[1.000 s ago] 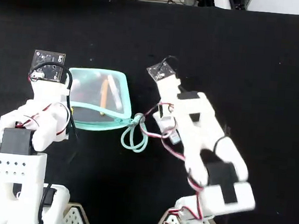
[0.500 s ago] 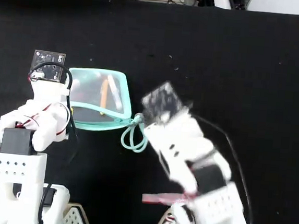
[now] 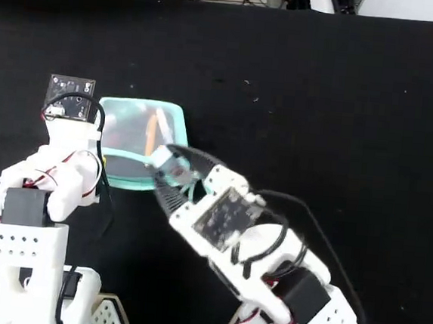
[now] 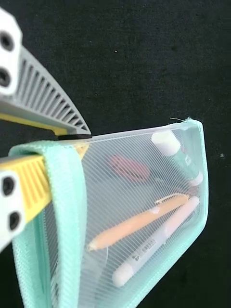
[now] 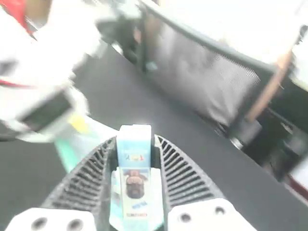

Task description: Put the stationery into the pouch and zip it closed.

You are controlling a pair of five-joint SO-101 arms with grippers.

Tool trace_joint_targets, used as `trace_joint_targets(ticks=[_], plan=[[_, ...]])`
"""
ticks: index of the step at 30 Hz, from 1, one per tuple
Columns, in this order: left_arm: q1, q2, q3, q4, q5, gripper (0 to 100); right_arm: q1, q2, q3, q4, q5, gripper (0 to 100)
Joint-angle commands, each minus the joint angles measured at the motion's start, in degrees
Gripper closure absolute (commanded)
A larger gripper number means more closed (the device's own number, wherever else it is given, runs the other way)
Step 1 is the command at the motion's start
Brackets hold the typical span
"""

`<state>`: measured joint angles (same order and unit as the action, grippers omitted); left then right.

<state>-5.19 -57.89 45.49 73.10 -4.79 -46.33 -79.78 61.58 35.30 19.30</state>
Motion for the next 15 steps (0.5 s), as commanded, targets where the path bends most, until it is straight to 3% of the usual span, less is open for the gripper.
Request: trace_joint_targets(ticks=[1, 8, 15], plan=[[0.0, -0.1, -0.3, -1.1, -0.2, 97, -3.8, -0.5, -1.0, -1.9, -0.1, 98.6], [0.0, -0.4, -0.6, -1.2, -0.1, 97, -4.2, -0.5, 2.3, -3.7, -0.4, 98.6], [0.0, -0.4, -5.1, 2.5, 2.4, 97, -2.1, -0.4, 15.3, -21.8, -0.4, 98.6]])
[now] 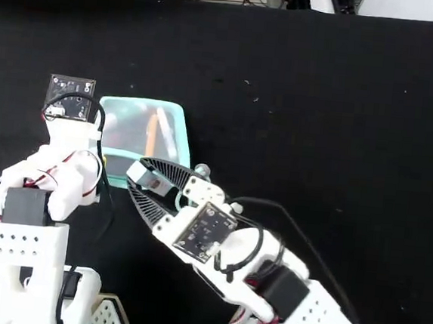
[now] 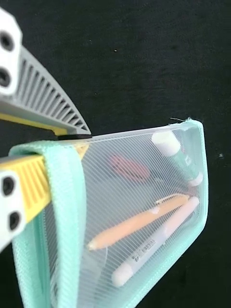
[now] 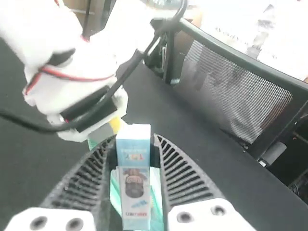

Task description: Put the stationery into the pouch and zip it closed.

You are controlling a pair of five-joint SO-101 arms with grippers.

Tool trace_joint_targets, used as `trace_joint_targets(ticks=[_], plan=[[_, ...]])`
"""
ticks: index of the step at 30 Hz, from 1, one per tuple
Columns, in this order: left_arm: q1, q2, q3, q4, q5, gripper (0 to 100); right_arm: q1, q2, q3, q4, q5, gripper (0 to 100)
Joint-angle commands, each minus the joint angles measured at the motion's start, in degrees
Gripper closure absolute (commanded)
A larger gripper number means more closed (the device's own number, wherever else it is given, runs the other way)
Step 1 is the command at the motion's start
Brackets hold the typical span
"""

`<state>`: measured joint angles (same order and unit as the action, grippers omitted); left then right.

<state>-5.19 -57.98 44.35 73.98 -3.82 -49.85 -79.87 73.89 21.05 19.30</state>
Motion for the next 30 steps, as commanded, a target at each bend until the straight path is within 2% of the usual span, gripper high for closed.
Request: trace_joint_targets(ticks=[1, 6, 12, 15, 20, 24, 27, 30], plan=[[0.1, -0.4, -4.4, 2.1, 1.5, 97, 1.9, -0.3, 4.0, -9.8, -0.4, 98.6], [0.0, -0.4, -4.4, 2.0, 1.5, 97, 2.2, 2.3, 5.1, -15.1, -0.5, 98.6], [-0.2, -0.4, -4.8, 1.9, 1.7, 97, 2.2, 15.4, 3.9, -25.8, -0.5, 98.6], [-0.2, -0.4, -4.9, 1.9, 1.6, 97, 2.2, 22.9, 0.4, -27.5, -2.4, 98.6], [-0.3, -0.4, -5.8, 2.2, 1.5, 97, 2.2, 30.9, -3.1, -27.8, -5.9, 98.6], [-0.3, -0.4, -5.5, 2.2, 1.4, 97, 2.5, 29.2, -2.9, -26.5, -5.7, 98.6], [-0.3, -0.4, -5.5, 2.2, 1.4, 97, 5.5, 24.9, -3.3, -23.0, -5.7, 98.6], [-0.3, -0.3, -5.4, 2.2, 1.4, 97, 12.0, 17.5, -3.3, -16.9, -5.7, 98.6]])
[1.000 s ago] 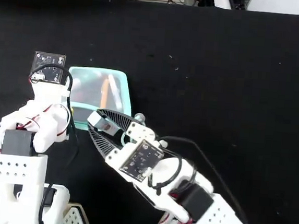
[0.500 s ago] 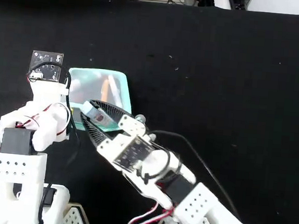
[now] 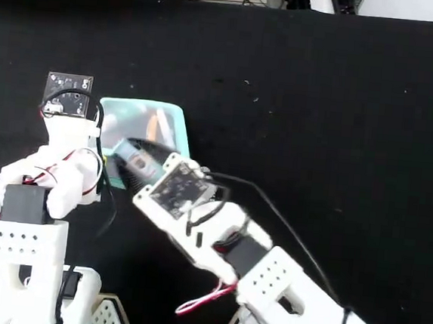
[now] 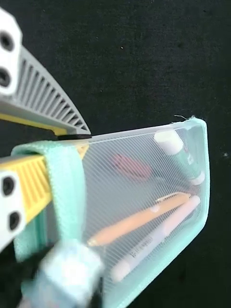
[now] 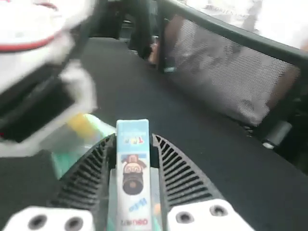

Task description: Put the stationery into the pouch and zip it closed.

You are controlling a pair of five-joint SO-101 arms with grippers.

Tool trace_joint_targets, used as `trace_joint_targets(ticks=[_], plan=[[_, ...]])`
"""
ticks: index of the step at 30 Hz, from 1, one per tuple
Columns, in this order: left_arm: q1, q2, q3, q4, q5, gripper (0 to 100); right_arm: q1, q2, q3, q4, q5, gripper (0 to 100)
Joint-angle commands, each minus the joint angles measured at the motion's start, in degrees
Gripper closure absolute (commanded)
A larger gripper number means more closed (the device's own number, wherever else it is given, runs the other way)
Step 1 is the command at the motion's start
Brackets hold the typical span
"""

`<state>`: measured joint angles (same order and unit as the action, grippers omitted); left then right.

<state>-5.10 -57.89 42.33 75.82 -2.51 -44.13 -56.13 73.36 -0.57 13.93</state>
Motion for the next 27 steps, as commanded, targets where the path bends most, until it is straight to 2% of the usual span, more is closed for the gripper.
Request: trace_joint_targets(ticks=[1, 7, 10, 15, 19, 27], plan=[[-0.4, -0.4, -3.4, 0.4, 0.1, 97, 9.0, -9.4, -3.0, 8.4, -0.4, 98.6], [-0.4, -0.4, -3.4, 0.4, 0.0, 97, 26.5, -25.0, -8.0, 43.3, -0.7, 98.6], [-0.4, -0.4, -3.4, 0.4, 0.0, 97, 35.1, -24.7, -7.6, 52.9, -0.5, 98.6], [-0.2, 0.0, -3.4, 0.4, 0.0, 97, 44.0, -13.7, -3.0, 53.8, -0.4, 98.6], [-0.4, 0.0, -3.4, 0.4, 0.0, 97, 44.2, -1.5, -3.6, 52.7, -0.8, 98.6], [-0.4, 0.0, -3.4, 0.4, 0.0, 97, 44.1, 23.8, -11.9, 41.4, -1.8, 98.6]])
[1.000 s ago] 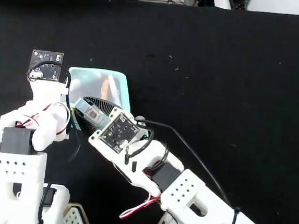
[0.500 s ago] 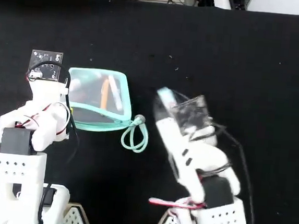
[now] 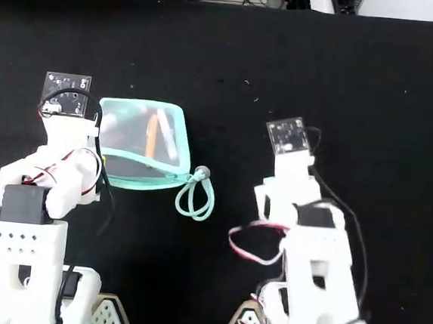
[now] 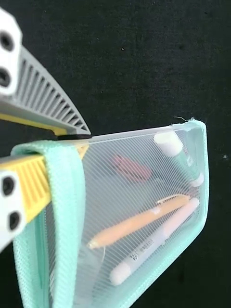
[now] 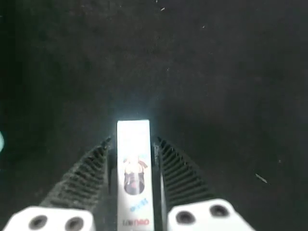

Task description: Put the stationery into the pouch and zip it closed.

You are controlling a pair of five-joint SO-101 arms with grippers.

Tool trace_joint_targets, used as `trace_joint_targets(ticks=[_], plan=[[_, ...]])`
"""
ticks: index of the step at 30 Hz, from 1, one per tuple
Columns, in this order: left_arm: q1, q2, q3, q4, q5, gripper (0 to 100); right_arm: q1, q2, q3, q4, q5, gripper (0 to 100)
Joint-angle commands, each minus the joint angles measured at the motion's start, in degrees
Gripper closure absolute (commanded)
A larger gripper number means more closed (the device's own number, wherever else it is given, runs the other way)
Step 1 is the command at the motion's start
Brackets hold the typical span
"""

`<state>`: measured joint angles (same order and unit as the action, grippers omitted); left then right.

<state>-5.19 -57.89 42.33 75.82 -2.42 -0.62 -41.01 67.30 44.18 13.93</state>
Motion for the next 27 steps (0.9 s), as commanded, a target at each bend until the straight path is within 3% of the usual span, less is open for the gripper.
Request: trace_joint_targets(ticks=[1, 9, 16, 23, 27], plan=[[-0.3, 0.0, -3.4, 0.4, -0.1, 97, 0.6, 12.4, -8.0, -3.7, -3.1, 98.6], [-0.3, 0.0, -3.3, 0.4, -0.2, 97, 0.6, 34.8, -20.8, -0.3, -6.9, 98.1], [-0.3, -0.3, -2.2, 0.2, -2.3, 97, -3.2, 40.0, -31.5, 13.8, -4.0, 75.2], [-0.3, -0.4, -2.2, 0.4, -2.4, 97, -3.4, 39.9, -39.4, 22.5, -1.1, 86.1], [-0.3, -0.4, -2.2, 0.4, -2.4, 97, -3.3, 42.2, -43.4, 25.6, 1.7, 87.4]])
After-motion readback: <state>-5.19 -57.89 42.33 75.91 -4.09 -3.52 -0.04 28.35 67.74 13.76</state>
